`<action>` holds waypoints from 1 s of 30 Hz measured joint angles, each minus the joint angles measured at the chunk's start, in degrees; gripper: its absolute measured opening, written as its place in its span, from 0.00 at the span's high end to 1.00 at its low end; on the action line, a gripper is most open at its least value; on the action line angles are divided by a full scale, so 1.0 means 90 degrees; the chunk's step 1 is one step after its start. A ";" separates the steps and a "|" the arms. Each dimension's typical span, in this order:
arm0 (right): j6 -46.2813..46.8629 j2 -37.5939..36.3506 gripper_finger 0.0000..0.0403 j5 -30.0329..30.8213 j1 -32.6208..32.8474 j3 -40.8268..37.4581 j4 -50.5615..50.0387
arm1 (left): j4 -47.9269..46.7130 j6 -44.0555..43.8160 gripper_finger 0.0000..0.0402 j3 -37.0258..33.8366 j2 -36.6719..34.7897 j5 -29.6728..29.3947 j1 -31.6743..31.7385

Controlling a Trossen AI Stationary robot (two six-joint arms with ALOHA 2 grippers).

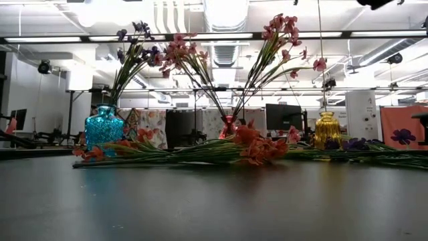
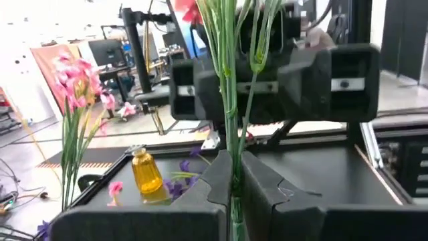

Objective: Sort flowers into vase by color
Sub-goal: Put the bottom left orange flower into the yellow vase

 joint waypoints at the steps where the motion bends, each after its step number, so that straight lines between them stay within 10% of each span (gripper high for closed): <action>1: -0.0054 0.0044 0.43 0.0001 -0.0004 0.0084 -0.0006 | 0.0005 0.0001 1.00 0.0031 0.0060 -0.0003 0.0002; 13: -0.0091 0.0151 0.47 -0.0002 -0.0026 0.0411 -0.0023 | 0.0087 -0.0029 1.00 0.0044 0.0197 -0.0063 0.0005; 30: -0.0094 0.0143 0.96 -0.0031 -0.0038 0.0411 -0.0186 | 0.0057 -0.0312 0.97 0.0035 0.0325 -0.0072 0.0012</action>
